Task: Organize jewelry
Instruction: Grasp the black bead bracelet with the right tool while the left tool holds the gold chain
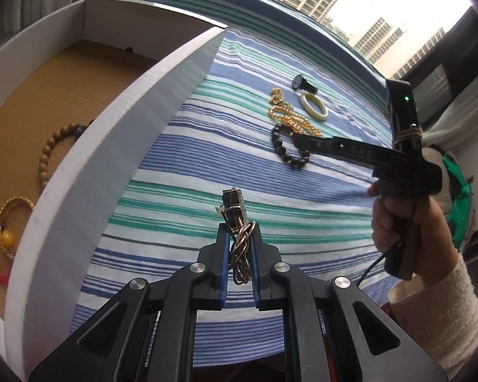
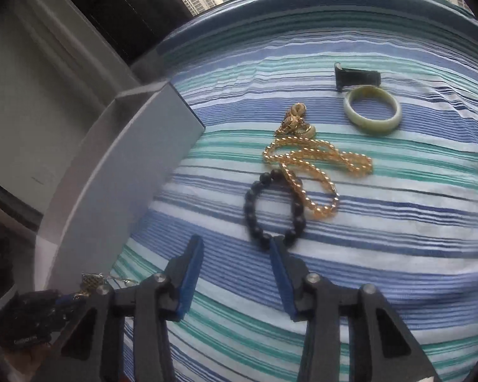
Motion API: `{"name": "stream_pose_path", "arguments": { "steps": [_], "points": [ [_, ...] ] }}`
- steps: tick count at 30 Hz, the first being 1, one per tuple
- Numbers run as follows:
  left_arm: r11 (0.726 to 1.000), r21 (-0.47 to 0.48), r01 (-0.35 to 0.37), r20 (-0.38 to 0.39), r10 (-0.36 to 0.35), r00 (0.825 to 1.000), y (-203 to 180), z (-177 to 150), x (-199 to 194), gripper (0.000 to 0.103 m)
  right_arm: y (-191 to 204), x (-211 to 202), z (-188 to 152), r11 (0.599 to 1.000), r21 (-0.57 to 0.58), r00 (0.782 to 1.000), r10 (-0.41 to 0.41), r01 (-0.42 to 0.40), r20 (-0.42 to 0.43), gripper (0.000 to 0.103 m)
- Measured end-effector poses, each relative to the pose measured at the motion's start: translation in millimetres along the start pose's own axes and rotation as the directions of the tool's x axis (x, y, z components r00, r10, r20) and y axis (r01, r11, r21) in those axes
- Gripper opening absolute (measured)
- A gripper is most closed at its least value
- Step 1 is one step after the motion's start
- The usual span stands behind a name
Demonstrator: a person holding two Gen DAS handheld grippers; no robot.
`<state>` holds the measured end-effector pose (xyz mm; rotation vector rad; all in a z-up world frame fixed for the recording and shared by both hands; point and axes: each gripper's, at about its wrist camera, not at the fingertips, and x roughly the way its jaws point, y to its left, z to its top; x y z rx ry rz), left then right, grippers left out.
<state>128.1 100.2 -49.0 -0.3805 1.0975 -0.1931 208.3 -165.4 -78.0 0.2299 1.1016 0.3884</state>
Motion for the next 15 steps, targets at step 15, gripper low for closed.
{"name": "stream_pose_path", "arguments": {
  "steps": [15],
  "points": [
    [0.999, 0.033, -0.016, 0.040, 0.015, 0.999, 1, -13, -16, 0.010, 36, 40, 12, 0.990, -0.074, 0.991, -0.123, 0.120, -0.048, 0.012]
  ]
}}
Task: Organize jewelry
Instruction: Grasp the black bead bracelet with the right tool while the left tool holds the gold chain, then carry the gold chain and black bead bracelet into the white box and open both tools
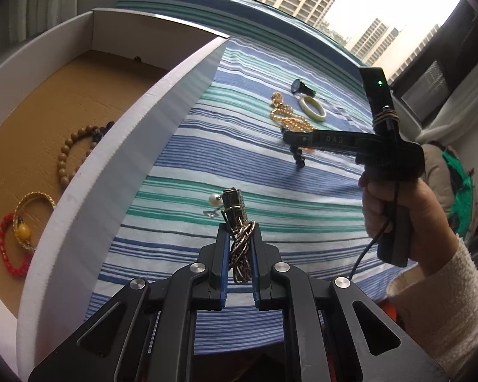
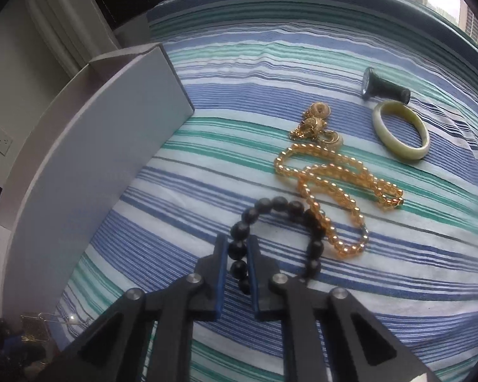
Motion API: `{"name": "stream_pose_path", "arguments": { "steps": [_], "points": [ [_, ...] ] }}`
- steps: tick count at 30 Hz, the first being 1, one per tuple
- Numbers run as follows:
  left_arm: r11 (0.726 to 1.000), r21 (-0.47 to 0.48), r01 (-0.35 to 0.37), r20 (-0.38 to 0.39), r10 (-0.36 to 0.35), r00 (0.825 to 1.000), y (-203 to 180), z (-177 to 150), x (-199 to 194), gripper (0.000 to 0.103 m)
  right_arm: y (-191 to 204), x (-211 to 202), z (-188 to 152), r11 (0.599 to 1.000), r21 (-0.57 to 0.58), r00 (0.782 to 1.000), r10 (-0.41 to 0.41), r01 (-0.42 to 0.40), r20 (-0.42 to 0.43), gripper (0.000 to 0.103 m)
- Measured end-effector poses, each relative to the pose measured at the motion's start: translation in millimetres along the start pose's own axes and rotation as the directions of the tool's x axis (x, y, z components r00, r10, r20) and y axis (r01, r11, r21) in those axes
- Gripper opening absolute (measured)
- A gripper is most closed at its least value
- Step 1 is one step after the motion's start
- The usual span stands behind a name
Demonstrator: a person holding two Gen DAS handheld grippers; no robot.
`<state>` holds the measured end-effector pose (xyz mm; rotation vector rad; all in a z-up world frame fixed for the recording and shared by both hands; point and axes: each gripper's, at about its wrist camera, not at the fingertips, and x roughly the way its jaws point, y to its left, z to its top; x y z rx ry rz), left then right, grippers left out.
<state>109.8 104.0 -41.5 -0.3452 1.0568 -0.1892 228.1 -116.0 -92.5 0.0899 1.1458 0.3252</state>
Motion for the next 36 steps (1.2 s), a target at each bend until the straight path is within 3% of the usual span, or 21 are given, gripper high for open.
{"name": "stream_pose_path", "arguments": {
  "steps": [4, 10, 17, 23, 36],
  "points": [
    [1.000, 0.006, 0.005, 0.003, -0.005, 1.000, -4, 0, -3, 0.010, -2, -40, -14, 0.988, 0.046, 0.988, 0.142, -0.145, 0.059, 0.012],
    [0.999, 0.026, 0.040, 0.011, -0.040, 0.999, -17, -1, -16, 0.010, -1, -79, -28, 0.962, 0.051, 0.959, 0.263, -0.269, 0.104, 0.012],
    [0.994, 0.063, 0.094, 0.065, -0.098, 0.993, -30, 3, -59, 0.010, 13, -116, -33, 0.945, 0.000, 0.935, 0.323, -0.327, 0.144, 0.012],
    [0.993, 0.057, 0.100, 0.127, -0.107, 0.986, -18, 6, -99, 0.010, 40, -140, -24, 0.928, -0.073, 0.915, 0.373, -0.366, 0.155, 0.012],
    [0.995, -0.098, 0.008, 0.225, 0.014, 0.974, 64, 1, -158, 0.010, 123, -149, -11, 0.886, -0.211, 0.891, 0.441, -0.413, 0.108, 0.012]
  ]
}}
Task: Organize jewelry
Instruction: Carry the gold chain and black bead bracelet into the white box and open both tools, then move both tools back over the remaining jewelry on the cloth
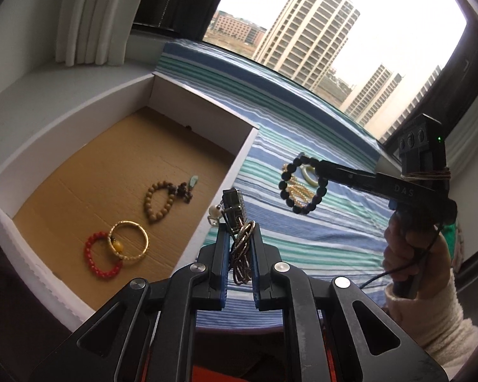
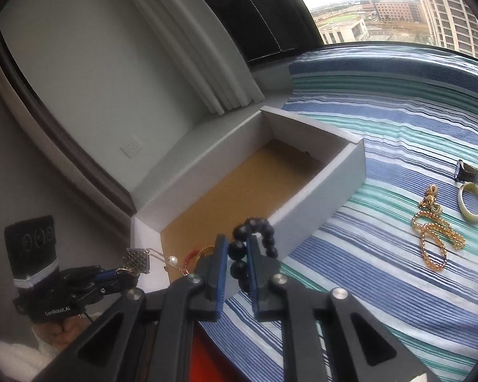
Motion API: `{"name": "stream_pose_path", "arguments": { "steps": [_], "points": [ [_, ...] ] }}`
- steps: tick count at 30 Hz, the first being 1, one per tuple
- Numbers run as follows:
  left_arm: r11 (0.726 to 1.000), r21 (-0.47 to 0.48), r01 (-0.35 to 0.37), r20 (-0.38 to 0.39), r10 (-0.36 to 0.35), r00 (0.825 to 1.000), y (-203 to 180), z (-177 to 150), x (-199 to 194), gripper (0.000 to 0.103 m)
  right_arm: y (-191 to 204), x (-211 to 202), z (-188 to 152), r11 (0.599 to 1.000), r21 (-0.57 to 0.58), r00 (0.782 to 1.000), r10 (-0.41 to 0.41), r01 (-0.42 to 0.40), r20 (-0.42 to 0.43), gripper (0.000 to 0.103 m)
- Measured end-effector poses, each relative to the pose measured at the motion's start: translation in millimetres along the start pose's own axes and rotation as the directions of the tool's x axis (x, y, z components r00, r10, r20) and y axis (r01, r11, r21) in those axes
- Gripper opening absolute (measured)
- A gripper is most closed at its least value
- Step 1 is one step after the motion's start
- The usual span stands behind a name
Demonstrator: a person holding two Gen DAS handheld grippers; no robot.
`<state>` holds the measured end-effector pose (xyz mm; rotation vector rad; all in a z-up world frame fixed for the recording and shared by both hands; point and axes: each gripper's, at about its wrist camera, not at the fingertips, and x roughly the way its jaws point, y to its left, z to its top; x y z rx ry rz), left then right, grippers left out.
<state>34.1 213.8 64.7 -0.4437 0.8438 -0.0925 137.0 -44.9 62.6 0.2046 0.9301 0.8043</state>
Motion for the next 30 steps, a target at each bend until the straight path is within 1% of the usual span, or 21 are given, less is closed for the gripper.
{"name": "stream_pose_path", "arguments": {
  "steps": [3, 8, 13, 15, 18, 21, 24, 26, 27, 29, 30],
  "points": [
    [0.999, -0.036, -0.030, 0.017, 0.030, 0.999, 19, 8, -7, 0.010, 13, 7, 8, 1.000, -0.017, 1.000, 0.015, -0.015, 0.002, 0.012],
    [0.992, -0.069, -0.105, 0.047, 0.109, 0.993, 48, 19, -10, 0.010, 34, 16, 32, 0.997, -0.053, 0.998, 0.051, -0.049, 0.029, 0.012],
    [0.984, -0.102, -0.149, 0.000, 0.150, 0.989, 74, 26, 18, 0.010, 51, 45, 55, 0.996, -0.083, 0.999, 0.040, -0.038, 0.021, 0.012],
    [0.980, -0.108, -0.170, -0.023, 0.168, 0.986, 84, 29, 33, 0.010, 55, 62, 61, 0.995, -0.095, 1.000, 0.016, -0.015, 0.013, 0.012],
    [0.972, -0.125, -0.201, -0.059, 0.195, 0.979, 99, 32, 57, 0.010, 56, 91, 71, 0.990, -0.129, 0.998, -0.060, 0.062, 0.023, 0.012],
    [0.962, -0.145, -0.233, -0.097, 0.221, 0.970, 114, 30, 77, 0.010, 53, 127, 79, 0.983, -0.144, 0.993, -0.116, 0.115, 0.003, 0.012],
    [0.948, -0.154, -0.278, -0.133, 0.259, 0.957, 125, 26, 92, 0.010, 54, 154, 79, 0.966, -0.188, 0.983, -0.183, 0.179, -0.005, 0.012],
    [0.939, -0.147, -0.311, -0.141, 0.291, 0.946, 129, 21, 97, 0.011, 54, 167, 76, 0.956, -0.206, 0.977, -0.213, 0.208, -0.006, 0.012],
    [0.933, -0.144, -0.330, -0.142, 0.310, 0.940, 130, 19, 98, 0.013, 55, 171, 74, 0.954, -0.208, 0.975, -0.221, 0.216, -0.004, 0.012],
    [0.926, -0.137, -0.352, -0.137, 0.334, 0.932, 128, 17, 95, 0.038, 56, 175, 69, 0.954, -0.203, 0.975, -0.224, 0.220, 0.006, 0.014],
    [0.922, -0.138, -0.362, -0.126, 0.346, 0.930, 127, 17, 92, 0.061, 56, 177, 68, 0.952, -0.202, 0.972, -0.233, 0.231, 0.012, 0.019]
  ]
}}
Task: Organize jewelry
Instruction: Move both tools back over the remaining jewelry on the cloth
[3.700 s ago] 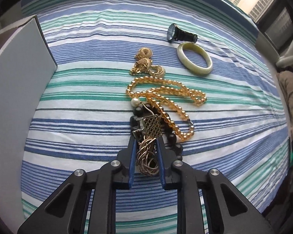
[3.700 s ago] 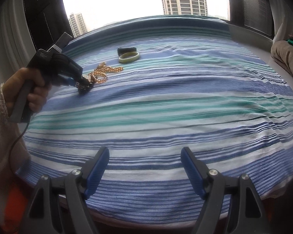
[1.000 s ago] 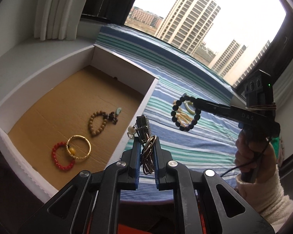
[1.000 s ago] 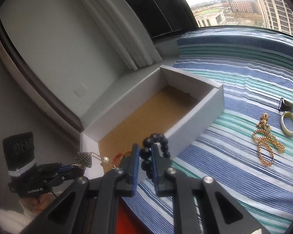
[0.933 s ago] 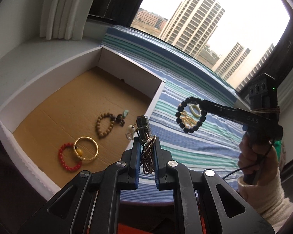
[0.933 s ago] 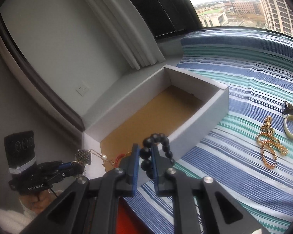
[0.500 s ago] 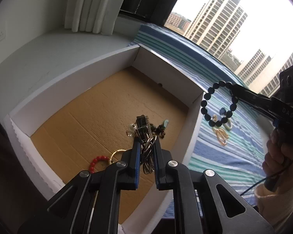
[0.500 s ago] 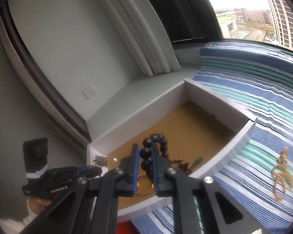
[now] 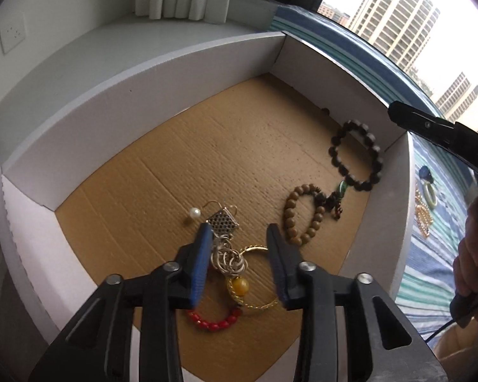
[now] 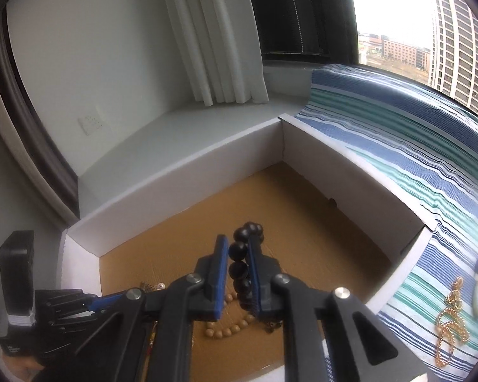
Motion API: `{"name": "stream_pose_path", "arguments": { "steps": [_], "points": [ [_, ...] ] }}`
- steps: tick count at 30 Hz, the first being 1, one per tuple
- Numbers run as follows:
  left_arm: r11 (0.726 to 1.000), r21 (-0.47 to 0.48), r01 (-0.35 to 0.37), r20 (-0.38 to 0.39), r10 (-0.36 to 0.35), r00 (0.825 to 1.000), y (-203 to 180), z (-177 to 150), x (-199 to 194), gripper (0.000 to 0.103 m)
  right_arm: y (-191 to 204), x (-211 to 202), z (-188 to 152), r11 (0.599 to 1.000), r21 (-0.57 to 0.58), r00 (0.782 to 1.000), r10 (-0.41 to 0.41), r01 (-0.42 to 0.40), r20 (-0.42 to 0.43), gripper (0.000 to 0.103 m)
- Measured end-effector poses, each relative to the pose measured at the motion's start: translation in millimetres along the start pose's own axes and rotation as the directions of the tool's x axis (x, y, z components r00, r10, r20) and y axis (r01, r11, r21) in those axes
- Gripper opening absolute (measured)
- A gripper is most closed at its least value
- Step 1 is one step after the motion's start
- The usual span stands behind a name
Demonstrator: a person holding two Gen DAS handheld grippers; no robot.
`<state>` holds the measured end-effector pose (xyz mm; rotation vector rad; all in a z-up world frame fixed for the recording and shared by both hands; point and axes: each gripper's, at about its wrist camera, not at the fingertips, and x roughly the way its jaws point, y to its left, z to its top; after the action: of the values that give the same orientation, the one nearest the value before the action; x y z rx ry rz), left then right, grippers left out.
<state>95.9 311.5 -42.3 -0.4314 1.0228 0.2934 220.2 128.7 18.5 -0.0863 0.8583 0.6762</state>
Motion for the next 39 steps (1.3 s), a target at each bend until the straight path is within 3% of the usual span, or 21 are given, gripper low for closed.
{"name": "stream_pose_path", "arguments": {
  "steps": [1, 3, 8, 12, 16, 19, 22, 28, 32, 39],
  "points": [
    [1.000, 0.001, -0.012, 0.021, 0.012, 1.000, -1, -1, -4, 0.071, 1, 0, -2, 1.000, -0.001, 1.000, -0.013, 0.013, -0.003, 0.041],
    [0.999, 0.024, -0.029, 0.057, 0.028, 0.998, -6, -3, -14, 0.072, 0, -6, -5, 1.000, 0.000, 0.999, -0.031, 0.031, 0.006, 0.069],
    [0.996, 0.094, -0.002, 0.120, -0.009, 0.993, -39, -19, -49, 0.081, -10, -45, -22, 0.995, 0.001, 0.992, -0.097, 0.097, 0.080, 0.071],
    [0.979, 0.189, 0.073, 0.139, -0.100, 0.985, -86, -44, -68, 0.087, -31, -85, -53, 0.988, 0.029, 0.980, -0.155, 0.152, 0.123, 0.075],
    [0.939, 0.292, 0.185, 0.083, -0.217, 0.973, -142, -76, -68, 0.092, -66, -116, -110, 0.954, 0.040, 0.945, -0.300, 0.297, 0.133, 0.075],
    [0.902, 0.365, 0.229, 0.038, -0.260, 0.965, -180, -100, -49, 0.094, -100, -133, -166, 0.927, 0.093, 0.926, -0.370, 0.362, 0.079, 0.075],
    [0.874, 0.425, 0.236, 0.008, -0.264, 0.964, -216, -118, -19, 0.094, -134, -148, -218, 0.884, 0.148, 0.892, -0.451, 0.444, 0.021, 0.075],
    [0.859, 0.475, 0.192, -0.015, -0.211, 0.977, -258, -129, 39, 0.094, -199, -179, -283, 0.765, 0.305, 0.808, -0.588, 0.568, -0.032, 0.075],
    [0.867, 0.463, 0.183, 0.004, -0.209, 0.978, -265, -119, 62, 0.094, -229, -190, -304, 0.723, 0.374, 0.792, -0.608, 0.581, -0.056, 0.075],
    [0.886, 0.449, 0.113, 0.022, -0.138, 0.990, -270, -101, 104, 0.094, -271, -191, -309, 0.673, 0.419, 0.770, -0.628, 0.609, -0.109, 0.075]
  ]
}}
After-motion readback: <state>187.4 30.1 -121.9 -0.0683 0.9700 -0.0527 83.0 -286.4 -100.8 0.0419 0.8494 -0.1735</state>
